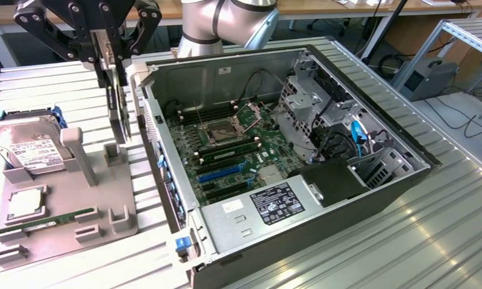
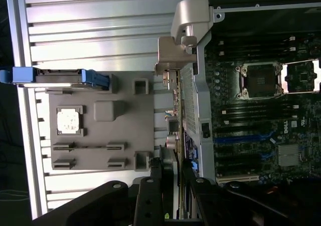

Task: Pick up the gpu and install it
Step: 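Pick up the gpu and move the gpu toward the slot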

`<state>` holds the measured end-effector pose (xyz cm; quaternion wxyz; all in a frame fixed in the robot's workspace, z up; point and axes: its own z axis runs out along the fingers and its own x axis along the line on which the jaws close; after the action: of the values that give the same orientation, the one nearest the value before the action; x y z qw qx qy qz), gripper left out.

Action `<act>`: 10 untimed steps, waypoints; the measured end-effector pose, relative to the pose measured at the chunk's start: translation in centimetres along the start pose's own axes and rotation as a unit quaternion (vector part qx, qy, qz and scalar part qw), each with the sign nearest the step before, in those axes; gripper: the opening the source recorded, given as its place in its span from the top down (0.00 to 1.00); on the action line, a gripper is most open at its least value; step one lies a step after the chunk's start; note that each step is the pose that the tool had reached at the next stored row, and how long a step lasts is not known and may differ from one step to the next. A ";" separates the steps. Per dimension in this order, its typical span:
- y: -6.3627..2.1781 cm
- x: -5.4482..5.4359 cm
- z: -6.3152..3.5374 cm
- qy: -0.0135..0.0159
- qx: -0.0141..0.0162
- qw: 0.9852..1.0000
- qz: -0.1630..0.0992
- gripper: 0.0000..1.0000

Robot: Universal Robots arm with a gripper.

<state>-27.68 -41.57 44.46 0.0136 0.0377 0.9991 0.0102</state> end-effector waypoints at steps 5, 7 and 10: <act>0.02 -0.3 0.01 0.000 0.000 1.000 0.000 0.73; 0.04 -0.5 0.01 0.000 0.000 1.000 0.000 0.73; 0.06 -0.8 0.02 0.000 0.000 1.000 0.000 0.73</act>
<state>-26.91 -41.57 44.46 0.0136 0.0377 0.9991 0.0102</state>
